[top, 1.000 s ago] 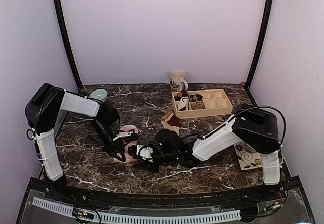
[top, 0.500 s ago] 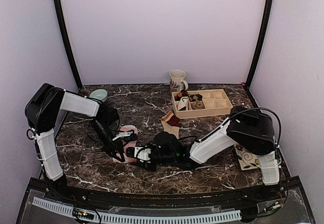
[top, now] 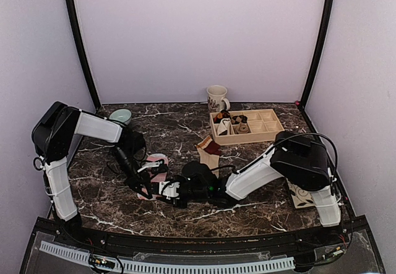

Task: Roll the socks
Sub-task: Roll the sock at the center of the board.

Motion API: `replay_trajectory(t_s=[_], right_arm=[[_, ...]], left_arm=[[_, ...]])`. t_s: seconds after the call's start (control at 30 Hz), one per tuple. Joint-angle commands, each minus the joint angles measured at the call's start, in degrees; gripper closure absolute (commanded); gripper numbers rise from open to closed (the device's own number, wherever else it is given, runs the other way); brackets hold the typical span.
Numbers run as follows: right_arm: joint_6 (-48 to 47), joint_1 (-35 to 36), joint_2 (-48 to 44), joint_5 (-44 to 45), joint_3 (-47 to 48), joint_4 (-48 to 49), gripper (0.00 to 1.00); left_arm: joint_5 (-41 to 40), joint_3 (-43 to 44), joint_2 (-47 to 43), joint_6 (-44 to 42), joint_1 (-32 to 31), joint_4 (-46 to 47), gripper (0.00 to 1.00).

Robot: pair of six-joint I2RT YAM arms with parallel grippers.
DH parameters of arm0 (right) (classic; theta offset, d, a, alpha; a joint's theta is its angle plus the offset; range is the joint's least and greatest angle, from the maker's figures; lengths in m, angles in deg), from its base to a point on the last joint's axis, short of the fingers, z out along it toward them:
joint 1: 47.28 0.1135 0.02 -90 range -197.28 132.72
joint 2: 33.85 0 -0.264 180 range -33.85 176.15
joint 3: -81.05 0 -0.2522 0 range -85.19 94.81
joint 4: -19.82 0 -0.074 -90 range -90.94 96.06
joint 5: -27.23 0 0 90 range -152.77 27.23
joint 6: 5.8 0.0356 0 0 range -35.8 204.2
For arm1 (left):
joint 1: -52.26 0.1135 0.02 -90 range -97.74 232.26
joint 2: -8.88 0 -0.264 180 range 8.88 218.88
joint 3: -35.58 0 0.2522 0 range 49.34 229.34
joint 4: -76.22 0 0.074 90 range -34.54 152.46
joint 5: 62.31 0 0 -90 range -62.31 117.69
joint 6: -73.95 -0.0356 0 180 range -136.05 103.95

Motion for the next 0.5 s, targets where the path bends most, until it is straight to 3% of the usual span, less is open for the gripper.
replay_trajectory(t_s=[0.0, 0.23, 0.47], right_arm=[[-1.38, 0.76, 1.78, 0.35, 1.07, -1.96, 0.67], [-1.7, 0.84, 4.45, 1.07, 3.24, -6.35, 0.77], [-2.76, 0.85, 6.0, 2.69, 4.48, -11.07, 0.75]], left_arm=[[-2.31, 0.29, 1.1, -0.17, 0.1, -1.52, 0.9], [-1.07, 1.21, 0.77, -1.09, 0.13, -3.01, 0.73], [-1.01, 1.42, 0.47, -1.86, 0.47, -3.13, 0.71]])
